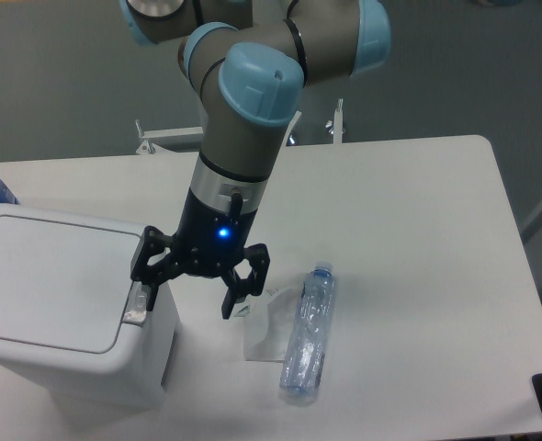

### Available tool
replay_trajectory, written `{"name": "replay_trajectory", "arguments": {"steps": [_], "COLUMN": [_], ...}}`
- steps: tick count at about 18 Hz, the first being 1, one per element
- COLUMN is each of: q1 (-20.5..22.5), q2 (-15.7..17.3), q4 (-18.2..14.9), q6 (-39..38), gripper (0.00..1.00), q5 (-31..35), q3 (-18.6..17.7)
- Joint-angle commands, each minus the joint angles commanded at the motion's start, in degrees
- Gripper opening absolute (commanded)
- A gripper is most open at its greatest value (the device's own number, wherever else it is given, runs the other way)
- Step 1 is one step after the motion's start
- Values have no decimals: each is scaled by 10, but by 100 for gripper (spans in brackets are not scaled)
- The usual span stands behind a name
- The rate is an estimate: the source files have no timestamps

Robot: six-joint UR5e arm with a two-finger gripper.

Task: Open the trash can
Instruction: 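Press down on the grey lid button with the gripper finger, then lift the gripper off the button as the lid swings open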

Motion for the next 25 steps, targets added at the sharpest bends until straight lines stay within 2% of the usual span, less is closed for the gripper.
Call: {"name": "replay_trajectory", "arguments": {"steps": [16, 20, 23, 25], "q1": [-1, 0, 10, 32], "q2": [-4, -2, -3, -6], "q4": [0, 0, 1, 15], "q6": [-1, 1, 5, 6], "gripper": [100, 100, 100, 100], "q5": [1, 1, 1, 2], "q3": [-1, 11, 20, 20]}}
